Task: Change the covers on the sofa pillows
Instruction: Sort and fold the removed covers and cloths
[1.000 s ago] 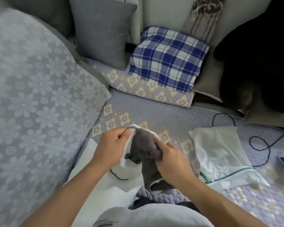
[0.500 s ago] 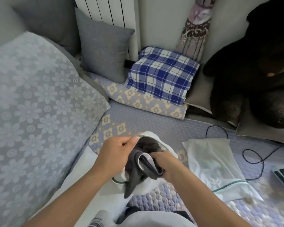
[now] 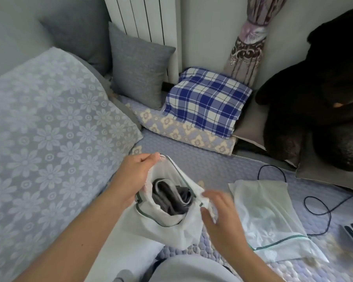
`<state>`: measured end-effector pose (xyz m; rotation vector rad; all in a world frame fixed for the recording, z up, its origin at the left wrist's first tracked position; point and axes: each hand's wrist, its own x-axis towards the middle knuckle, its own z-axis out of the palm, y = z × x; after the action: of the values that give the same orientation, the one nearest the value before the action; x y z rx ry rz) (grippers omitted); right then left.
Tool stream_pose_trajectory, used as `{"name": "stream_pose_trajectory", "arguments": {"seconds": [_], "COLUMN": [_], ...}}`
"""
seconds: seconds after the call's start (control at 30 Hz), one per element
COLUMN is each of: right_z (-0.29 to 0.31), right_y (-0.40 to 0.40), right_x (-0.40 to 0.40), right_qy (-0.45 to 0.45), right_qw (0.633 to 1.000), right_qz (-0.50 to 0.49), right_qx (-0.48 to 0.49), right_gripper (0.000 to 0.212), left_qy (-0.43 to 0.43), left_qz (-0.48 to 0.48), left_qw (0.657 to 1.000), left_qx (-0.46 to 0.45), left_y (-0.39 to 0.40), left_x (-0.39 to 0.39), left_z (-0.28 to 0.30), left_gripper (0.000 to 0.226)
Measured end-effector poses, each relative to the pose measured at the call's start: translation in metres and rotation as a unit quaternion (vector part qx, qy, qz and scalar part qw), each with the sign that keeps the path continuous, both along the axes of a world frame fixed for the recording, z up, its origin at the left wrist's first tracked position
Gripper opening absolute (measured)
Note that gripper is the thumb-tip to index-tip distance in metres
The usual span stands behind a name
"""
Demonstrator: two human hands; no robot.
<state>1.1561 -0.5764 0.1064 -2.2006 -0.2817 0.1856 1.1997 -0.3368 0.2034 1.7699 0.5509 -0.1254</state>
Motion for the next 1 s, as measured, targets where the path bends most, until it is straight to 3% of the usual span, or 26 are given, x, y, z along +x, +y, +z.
{"name": "stream_pose_trajectory", "arguments": {"seconds": [0.03, 0.1, 0.2, 0.27, 0.37, 0.4, 0.5, 0.6, 0.67, 0.73, 0.8, 0.83, 0.87, 0.9, 0.93, 0.97, 1.0], "right_z": [-0.008, -0.029, -0.060, -0.072, -0.076, -0.071, -0.028, 0.035, 0.056, 0.062, 0.052, 0.045, 0.039, 0.034, 0.030, 0.026, 0.024], "right_y": [-0.006, -0.002, 0.029, 0.042, 0.031, 0.023, -0.001, -0.004, -0.005, -0.012, -0.025, -0.032, -0.038, -0.045, -0.051, -0.058, -0.064], "right_x": [0.005, 0.016, 0.029, 0.033, 0.039, 0.042, 0.051, 0.054, 0.057, 0.060, 0.060, 0.058, 0.054, 0.049, 0.044, 0.041, 0.041], "right_qy": [-0.002, 0.102, 0.252, 0.316, 0.329, 0.327, 0.315, 0.333, 0.361, 0.360, 0.360, 0.368, 0.369, 0.366, 0.361, 0.352, 0.343], "right_qw": [0.998, 0.987, 0.961, 0.944, 0.937, 0.937, 0.934, 0.927, 0.909, 0.914, 0.919, 0.915, 0.917, 0.923, 0.928, 0.931, 0.935], "right_qz": [-0.025, -0.001, 0.042, -0.014, -0.100, -0.122, -0.140, -0.058, -0.057, -0.083, -0.114, -0.126, -0.125, -0.113, -0.097, -0.087, -0.089], "right_qx": [-0.062, -0.121, -0.107, -0.097, -0.059, -0.028, 0.089, 0.164, 0.202, 0.170, 0.117, 0.106, 0.084, 0.045, 0.003, -0.026, -0.034], "right_gripper": [0.053, 0.096, 0.109, 0.097, 0.033, 0.024, 0.032, 0.034, 0.028, 0.028, 0.036, 0.038, 0.038, 0.037, 0.034, 0.030, 0.026], "left_qy": [0.012, 0.024, 0.036, 0.036, 0.027, 0.023, 0.014, 0.026, 0.073, 0.139, 0.234, 0.285, 0.332, 0.358, 0.375, 0.357, 0.340], "left_qz": [-0.015, -0.028, -0.037, -0.020, 0.033, 0.053, 0.059, 0.007, -0.040, -0.031, 0.025, 0.072, 0.158, 0.263, 0.331, 0.355, 0.360], "left_qw": [1.000, 0.999, 0.998, 0.998, 0.997, 0.996, 0.996, 0.998, 0.992, 0.948, 0.921, 0.923, 0.923, 0.895, 0.842, 0.802, 0.784], "left_qx": [-0.015, -0.026, -0.037, -0.056, -0.068, -0.065, -0.061, -0.062, 0.093, 0.285, 0.311, 0.248, 0.115, -0.042, -0.200, -0.322, -0.373], "left_y": [0.001, -0.001, -0.007, -0.001, 0.019, 0.030, 0.057, 0.076, 0.074, 0.064, 0.050, 0.042, 0.023, 0.004, -0.020, -0.035, -0.048], "left_x": [-0.001, -0.007, -0.013, -0.019, -0.026, -0.029, -0.042, -0.053, -0.059, -0.068, -0.084, -0.090, -0.094, -0.099, -0.101, -0.104, -0.101], "left_z": [0.002, 0.007, 0.018, 0.025, 0.027, 0.023, 0.008, -0.020, -0.053, -0.095, -0.151, -0.184, -0.202, -0.215, -0.219, -0.229, -0.220], "left_gripper": [0.028, 0.025, 0.024, 0.024, 0.022, 0.019, 0.020, 0.050, 0.059, 0.051, 0.042, 0.045, 0.056, 0.064, 0.063, 0.055, 0.048]}}
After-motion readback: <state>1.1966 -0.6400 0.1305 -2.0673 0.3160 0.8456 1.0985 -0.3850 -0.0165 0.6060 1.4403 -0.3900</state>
